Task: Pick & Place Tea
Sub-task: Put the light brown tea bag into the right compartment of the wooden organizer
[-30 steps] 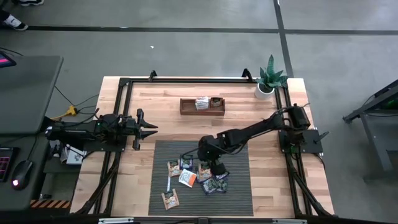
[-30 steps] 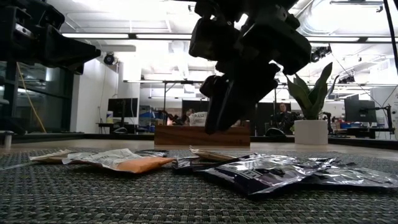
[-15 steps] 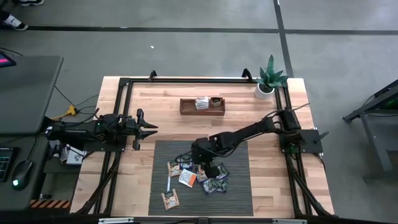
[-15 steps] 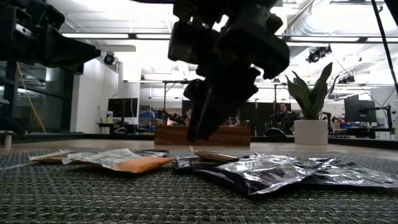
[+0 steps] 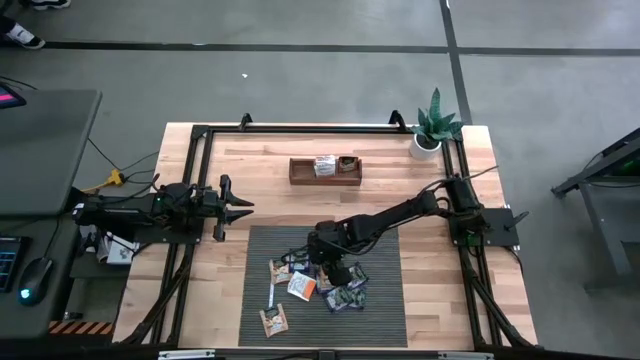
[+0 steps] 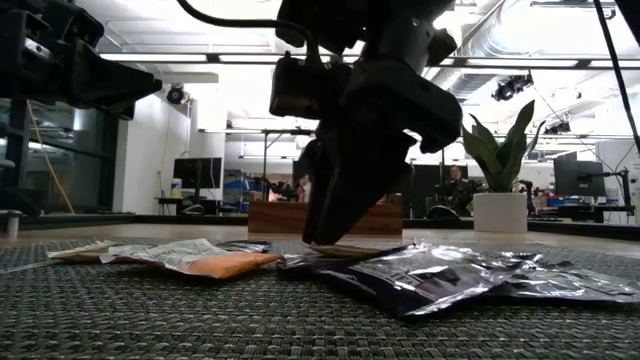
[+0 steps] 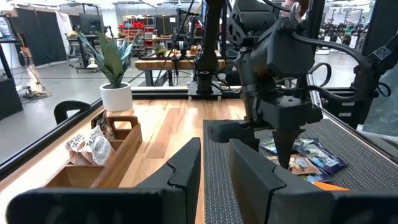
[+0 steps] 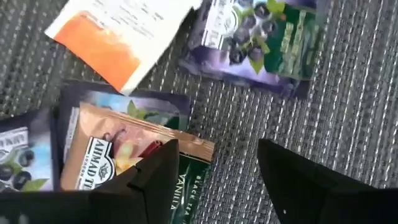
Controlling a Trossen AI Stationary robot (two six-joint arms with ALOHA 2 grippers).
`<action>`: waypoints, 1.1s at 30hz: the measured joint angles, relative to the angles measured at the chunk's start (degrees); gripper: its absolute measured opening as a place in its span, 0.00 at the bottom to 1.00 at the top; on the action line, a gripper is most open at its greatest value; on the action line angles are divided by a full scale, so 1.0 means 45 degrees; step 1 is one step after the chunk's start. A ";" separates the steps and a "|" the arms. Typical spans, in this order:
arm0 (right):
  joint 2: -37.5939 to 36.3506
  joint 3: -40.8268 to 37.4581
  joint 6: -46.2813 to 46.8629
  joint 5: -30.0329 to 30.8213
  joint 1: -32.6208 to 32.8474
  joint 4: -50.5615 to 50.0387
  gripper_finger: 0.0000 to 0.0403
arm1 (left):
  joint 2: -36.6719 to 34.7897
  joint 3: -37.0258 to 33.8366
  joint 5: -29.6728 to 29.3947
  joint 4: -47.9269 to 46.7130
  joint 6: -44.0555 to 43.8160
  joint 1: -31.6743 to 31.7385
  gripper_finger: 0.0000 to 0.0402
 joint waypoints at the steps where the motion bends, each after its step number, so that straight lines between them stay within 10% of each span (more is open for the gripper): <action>1: 0.0000 0.0000 0.0116 0.0042 0.0003 -0.0072 0.52 | -0.0005 0.0000 0.0000 0.0000 0.0005 0.0000 0.21; 33: -0.0070 -0.0933 0.0752 0.2749 0.0076 0.0446 0.49 | -0.0002 0.0003 0.0000 0.0000 0.0002 0.0002 0.21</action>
